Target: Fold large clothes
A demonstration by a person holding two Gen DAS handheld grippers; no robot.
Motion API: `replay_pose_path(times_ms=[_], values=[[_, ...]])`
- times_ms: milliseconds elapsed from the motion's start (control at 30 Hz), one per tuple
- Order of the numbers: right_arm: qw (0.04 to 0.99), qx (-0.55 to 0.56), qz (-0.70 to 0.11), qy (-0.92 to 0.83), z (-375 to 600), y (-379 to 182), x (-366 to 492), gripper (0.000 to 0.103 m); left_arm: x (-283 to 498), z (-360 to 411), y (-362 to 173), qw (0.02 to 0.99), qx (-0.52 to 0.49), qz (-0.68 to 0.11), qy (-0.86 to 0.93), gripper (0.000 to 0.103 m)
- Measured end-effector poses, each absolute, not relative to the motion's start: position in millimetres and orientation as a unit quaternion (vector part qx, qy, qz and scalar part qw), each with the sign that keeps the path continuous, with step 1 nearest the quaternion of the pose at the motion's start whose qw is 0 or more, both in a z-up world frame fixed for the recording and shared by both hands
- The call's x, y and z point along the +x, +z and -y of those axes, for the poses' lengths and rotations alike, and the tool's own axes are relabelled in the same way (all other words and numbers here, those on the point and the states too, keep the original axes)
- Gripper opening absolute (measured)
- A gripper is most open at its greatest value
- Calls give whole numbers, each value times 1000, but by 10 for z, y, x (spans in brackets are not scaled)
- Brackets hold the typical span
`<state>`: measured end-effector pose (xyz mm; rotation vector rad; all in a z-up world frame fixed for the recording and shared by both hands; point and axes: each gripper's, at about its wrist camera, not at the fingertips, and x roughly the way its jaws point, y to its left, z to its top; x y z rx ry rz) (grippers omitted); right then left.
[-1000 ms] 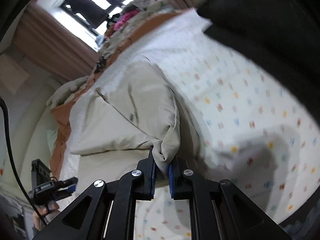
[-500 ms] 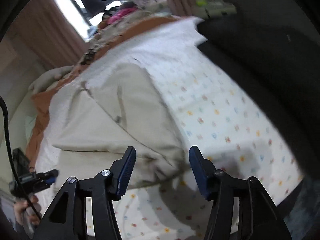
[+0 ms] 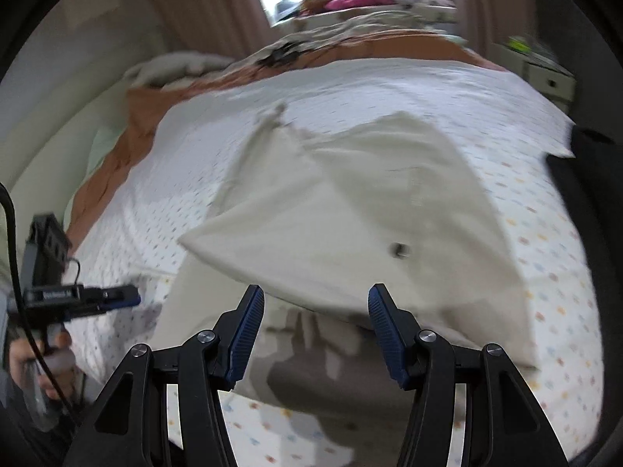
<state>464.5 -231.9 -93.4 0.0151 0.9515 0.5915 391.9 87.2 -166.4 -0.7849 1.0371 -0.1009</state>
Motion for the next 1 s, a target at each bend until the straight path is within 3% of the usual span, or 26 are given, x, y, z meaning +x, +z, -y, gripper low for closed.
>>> replay_pose_path(times_ms=[200,300,367,433,500,600,1000], values=[[825,-52,-466,315,1696,-1090,4675,57,3717,-1208,-1725,790,-387,-475,-18,37],[817,-90,-472,319,1436,-1172,4661,66,3614,-1355,-1748,787,-399,-471,-6,37],[819,-118,-468,311,1309,-1210,4674,66,3574,-1421,-1749,786,-404,-468,-1,37],[827,-138,-464,288,1265,-1260,4714,57,3530,-1503,-1749,785,-409,-466,3,37],[832,-107,-466,281,1358,-1237,4839,13,3515,-1504,-1734,785,-409,-464,3,37],[845,-73,-448,285,1501,-1049,4934,7,3554,-1489,-1712,786,-406,-466,0,37],[887,-27,-394,238,2184,-375,5611,5,3781,-1284,-1680,789,-396,-470,-14,37]])
